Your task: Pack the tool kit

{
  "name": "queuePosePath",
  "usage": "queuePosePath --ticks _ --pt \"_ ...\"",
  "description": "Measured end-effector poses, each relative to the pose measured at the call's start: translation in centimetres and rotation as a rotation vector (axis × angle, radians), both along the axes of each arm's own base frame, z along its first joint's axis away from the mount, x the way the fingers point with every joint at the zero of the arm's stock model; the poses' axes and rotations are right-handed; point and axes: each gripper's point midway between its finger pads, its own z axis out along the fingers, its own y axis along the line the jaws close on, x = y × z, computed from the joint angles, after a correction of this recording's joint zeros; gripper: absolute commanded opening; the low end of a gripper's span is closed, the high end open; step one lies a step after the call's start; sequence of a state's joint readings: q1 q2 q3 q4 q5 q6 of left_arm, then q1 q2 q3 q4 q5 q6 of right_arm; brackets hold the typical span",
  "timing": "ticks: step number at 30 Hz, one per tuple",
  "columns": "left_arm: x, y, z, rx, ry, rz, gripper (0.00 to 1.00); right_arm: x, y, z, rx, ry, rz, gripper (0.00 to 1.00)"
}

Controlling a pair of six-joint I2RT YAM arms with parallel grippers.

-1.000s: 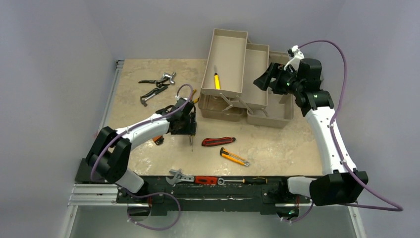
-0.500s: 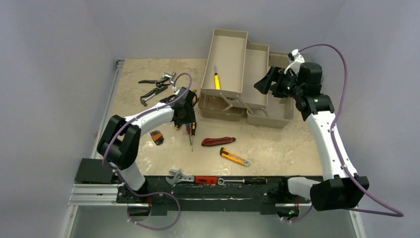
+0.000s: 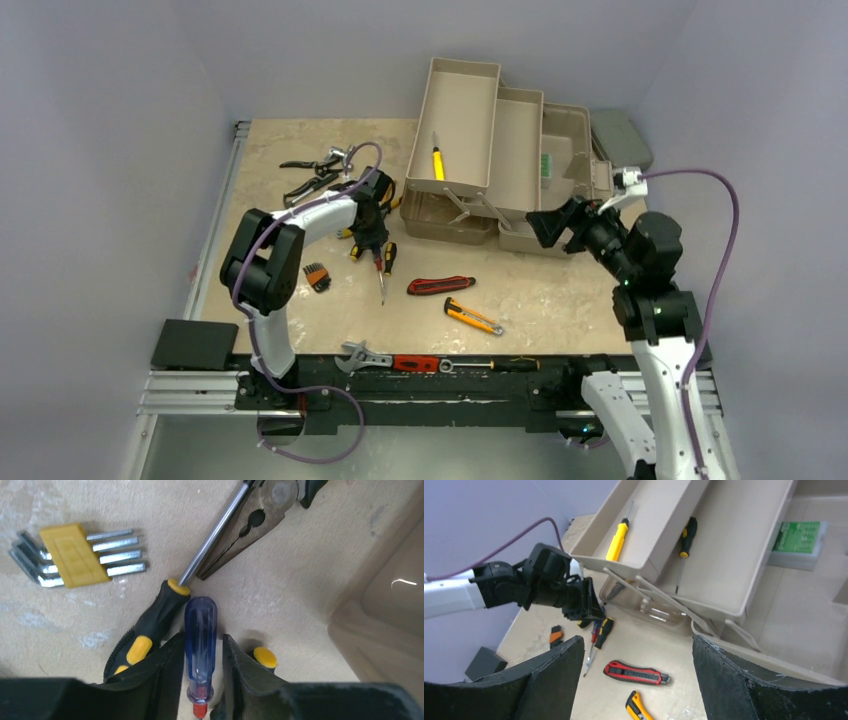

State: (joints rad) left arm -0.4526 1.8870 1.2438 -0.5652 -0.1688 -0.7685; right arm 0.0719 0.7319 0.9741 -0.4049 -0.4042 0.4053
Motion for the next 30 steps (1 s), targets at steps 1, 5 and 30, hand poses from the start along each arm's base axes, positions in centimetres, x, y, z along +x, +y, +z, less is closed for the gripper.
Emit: queuePosePath --ticks 1,5,30 --pt "0.2 0.0 0.0 0.0 0.005 0.004 0.09 -0.6 -0.2 -0.6 0.004 -0.005 -0.009 0.78" --pt "0.5 -0.1 0.0 -0.019 0.011 0.011 0.0 -2.1 -1.0 -3.0 0.008 -0.001 -0.06 0.79" --pt "-5.8 0.1 18.7 -0.273 -0.382 -0.204 0.0 -3.8 -2.5 -14.5 0.011 0.188 -0.166 0.99"
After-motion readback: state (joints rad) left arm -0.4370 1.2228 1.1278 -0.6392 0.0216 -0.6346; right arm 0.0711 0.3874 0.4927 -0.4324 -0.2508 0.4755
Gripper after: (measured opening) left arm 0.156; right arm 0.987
